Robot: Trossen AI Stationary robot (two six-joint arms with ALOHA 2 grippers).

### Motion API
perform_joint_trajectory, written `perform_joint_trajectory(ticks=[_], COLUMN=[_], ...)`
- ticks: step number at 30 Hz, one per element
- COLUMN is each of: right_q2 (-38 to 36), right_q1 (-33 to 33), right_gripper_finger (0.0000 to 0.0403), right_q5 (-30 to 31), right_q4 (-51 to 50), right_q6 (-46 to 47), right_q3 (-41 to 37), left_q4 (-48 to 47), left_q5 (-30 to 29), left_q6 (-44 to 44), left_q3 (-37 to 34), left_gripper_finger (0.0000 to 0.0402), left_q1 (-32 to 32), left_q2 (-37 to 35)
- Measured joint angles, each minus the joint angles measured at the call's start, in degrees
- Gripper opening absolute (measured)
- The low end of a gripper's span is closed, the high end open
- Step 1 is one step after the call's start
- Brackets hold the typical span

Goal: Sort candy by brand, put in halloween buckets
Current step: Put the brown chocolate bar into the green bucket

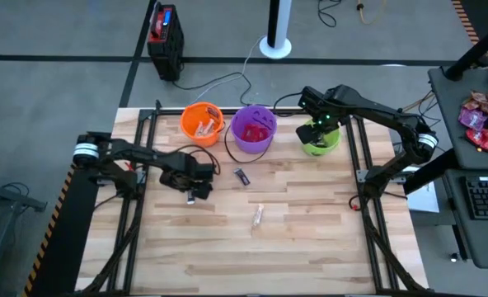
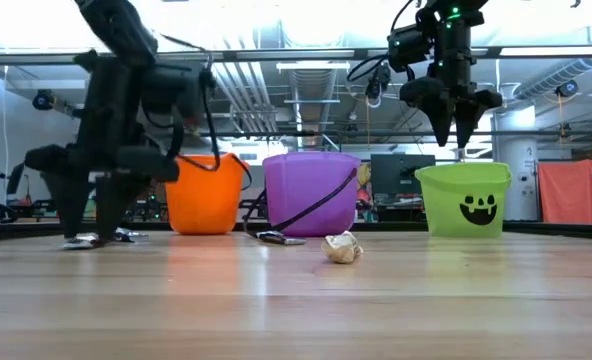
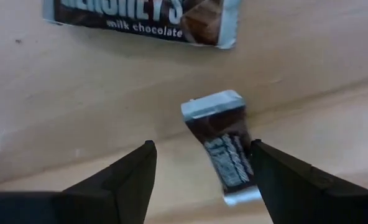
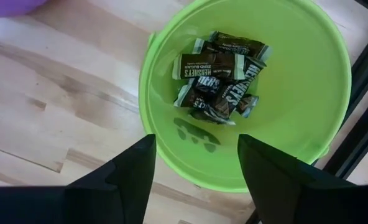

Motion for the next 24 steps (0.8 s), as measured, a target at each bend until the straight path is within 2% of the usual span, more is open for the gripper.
perform_joint_trajectory(ticks=[6, 9, 12, 18, 19, 21, 24], right_q2=[0.0, 0.0, 0.0, 0.0, 0.0, 0.0, -0.2], right_q1=[0.0, 0.0, 0.0, 0.0, 0.0, 0.0, 0.1], right_gripper_finger=[0.0222, 0.0222, 0.0222, 0.0222, 0.0222, 0.0222, 0.0222], right_q5=[0.0, 0.0, 0.0, 0.0, 0.0, 0.0, -0.2], right_q4=[0.0, 0.0, 0.1, 0.3, 0.3, 0.5, 0.8], right_q6=[-0.3, -0.3, -0.3, -0.3, -0.3, -0.8, -1.8], right_q3=[0.0, 0.0, 0.0, 0.0, 0.0, 0.0, 0.0], left_q4=[7.5, 8.0, 8.1, 8.5, 8.2, 7.6, 3.7], left_q5=[2.0, 2.0, 1.9, 1.8, 1.8, 1.9, 2.2], left_q6=[0.9, 0.6, 1.7, 3.4, 4.1, 5.1, 7.9], left_q3=[-4.3, -4.7, -4.9, -4.7, -4.4, -3.4, -0.7], left_gripper_finger=[0.0231, 0.0221, 0.0178, 0.0038, 0.0024, 0.0018, 0.0030], left_q1=[0.0, -0.1, -0.7, -2.2, -2.5, -2.8, -3.0], left_q2=[0.0, -0.2, -0.2, -0.2, -0.3, -1.0, -2.7])
